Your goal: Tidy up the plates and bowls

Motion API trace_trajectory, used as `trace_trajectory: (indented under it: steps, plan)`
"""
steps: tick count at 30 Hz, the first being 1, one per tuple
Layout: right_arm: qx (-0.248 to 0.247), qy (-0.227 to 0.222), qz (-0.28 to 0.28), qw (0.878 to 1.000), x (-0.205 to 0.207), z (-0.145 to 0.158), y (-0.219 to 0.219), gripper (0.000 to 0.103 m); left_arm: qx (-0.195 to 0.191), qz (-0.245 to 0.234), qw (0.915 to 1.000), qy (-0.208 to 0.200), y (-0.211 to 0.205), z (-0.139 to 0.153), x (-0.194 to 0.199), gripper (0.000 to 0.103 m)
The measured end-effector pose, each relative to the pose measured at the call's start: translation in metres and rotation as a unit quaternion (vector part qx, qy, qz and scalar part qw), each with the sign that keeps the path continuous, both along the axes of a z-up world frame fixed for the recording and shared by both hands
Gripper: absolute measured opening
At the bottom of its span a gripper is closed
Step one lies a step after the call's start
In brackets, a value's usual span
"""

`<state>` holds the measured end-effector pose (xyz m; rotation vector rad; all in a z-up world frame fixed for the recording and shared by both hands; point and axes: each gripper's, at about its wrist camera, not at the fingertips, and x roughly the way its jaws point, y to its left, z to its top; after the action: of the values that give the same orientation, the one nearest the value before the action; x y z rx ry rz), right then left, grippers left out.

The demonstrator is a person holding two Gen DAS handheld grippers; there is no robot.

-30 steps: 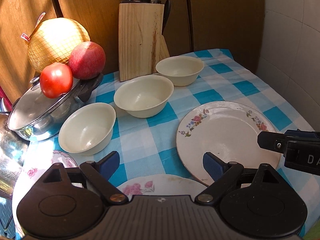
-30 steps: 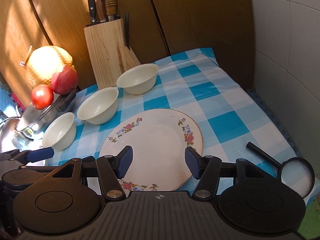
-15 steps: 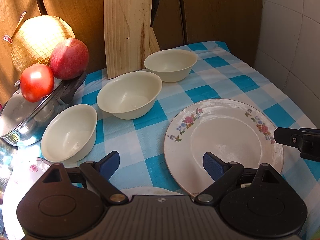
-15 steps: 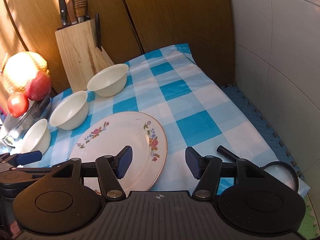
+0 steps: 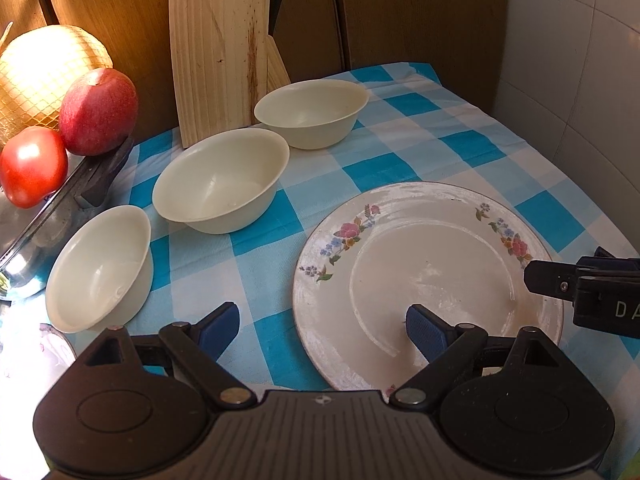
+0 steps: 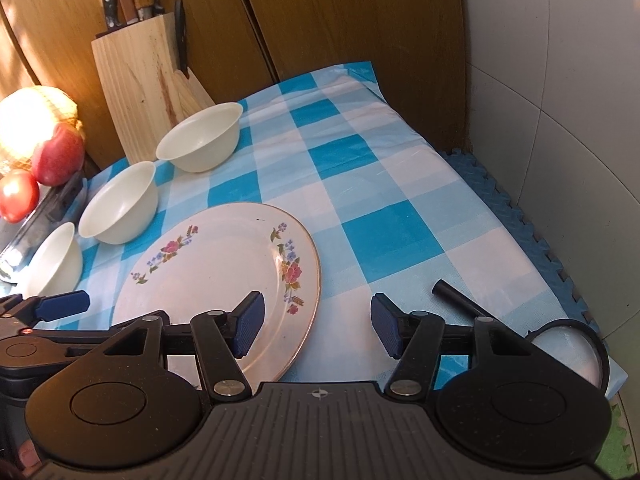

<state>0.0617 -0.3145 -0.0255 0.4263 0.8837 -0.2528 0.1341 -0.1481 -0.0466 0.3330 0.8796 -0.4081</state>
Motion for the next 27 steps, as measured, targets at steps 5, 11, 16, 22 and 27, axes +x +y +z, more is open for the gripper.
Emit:
trace_trajectory:
  steps: [5, 11, 16, 22, 27]
  plan:
    - [0.011, 0.000, 0.002, 1.000, 0.003, -0.003, -0.001, 0.068, -0.002, -0.009, 0.9999, 0.007, -0.004, -0.004, 0.001, 0.086]
    - [0.023, -0.005, 0.008, 1.000, 0.008, -0.004, -0.001, 0.065, -0.010, -0.015, 0.9997, 0.016, -0.009, -0.005, 0.007, 0.086]
    - [0.053, -0.009, 0.019, 0.998, 0.013, -0.005, -0.004, 0.052, -0.016, -0.022, 0.9994, 0.022, -0.012, -0.006, 0.010, 0.086]
    - [0.059, -0.010, 0.022, 0.998, 0.013, -0.006, -0.003, 0.050, -0.018, -0.037, 0.9989, 0.021, -0.016, -0.006, 0.010, 0.087]
    - [0.055, -0.009, 0.027, 0.998, 0.013, -0.006, -0.002, 0.052, -0.017, -0.047, 0.9986, 0.017, -0.019, -0.006, 0.008, 0.087]
